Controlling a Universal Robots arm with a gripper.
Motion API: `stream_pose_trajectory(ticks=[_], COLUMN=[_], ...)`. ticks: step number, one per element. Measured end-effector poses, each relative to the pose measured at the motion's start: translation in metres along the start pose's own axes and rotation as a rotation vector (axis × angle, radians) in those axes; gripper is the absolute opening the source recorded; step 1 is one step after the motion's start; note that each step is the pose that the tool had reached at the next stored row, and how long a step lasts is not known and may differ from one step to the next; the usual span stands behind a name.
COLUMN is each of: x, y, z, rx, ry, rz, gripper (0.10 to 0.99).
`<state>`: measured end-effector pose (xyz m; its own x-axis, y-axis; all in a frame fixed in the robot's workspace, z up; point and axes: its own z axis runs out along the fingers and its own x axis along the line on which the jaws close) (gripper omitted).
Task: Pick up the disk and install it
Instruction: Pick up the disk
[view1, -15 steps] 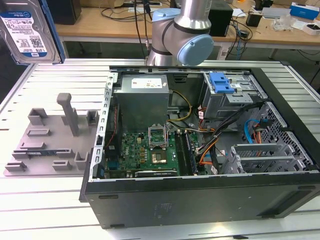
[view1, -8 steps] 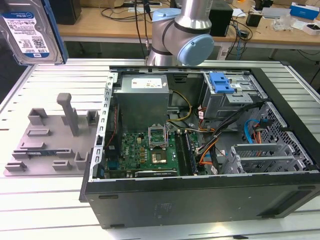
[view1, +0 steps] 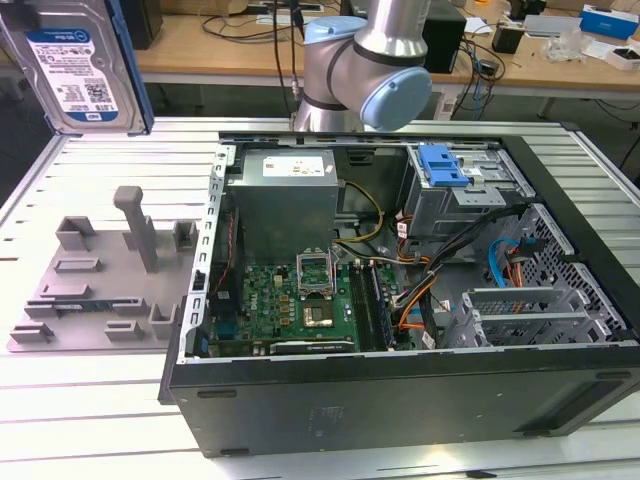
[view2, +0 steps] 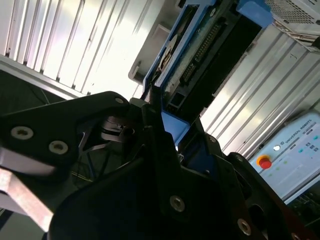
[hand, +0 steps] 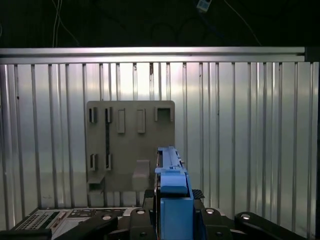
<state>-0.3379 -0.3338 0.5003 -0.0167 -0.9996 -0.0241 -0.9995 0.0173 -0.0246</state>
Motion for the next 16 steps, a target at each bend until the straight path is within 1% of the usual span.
stream_pose_trajectory(ticks=[2,3,4,5,6,9,10,12,13,16], x=[0.0028,0.0041,0.0057,0.0068,0.0086,0.013,0.0142,0.0185,0.0205,0.0247], y=[-0.0106,-0.0155,-0.022,-0.0265,-0.0335,-0.0478,-0.0512,-0.0623,-0.0666,-0.0754], z=[0.0002,0.0003,0.0005,0.0005,0.0006,0.0009,0.001,0.0011,0.0012,0.0013], rx=[-0.003,-0.003,-0.003,-0.003,-0.004,-0.004,-0.004,-0.004,-0.005,-0.005], ry=[0.0,-0.0001,-0.0001,0.0,0.0,-0.0001,-0.0001,0.0,0.0,0.0], rz=[0.0,0.0,0.0,0.0,0.0,0.0,0.0,0.0,0.0,0.0], gripper=[0.365,0.365,0.365,0.365,0.365,0.365,0.365,0.365,0.365,0.365])
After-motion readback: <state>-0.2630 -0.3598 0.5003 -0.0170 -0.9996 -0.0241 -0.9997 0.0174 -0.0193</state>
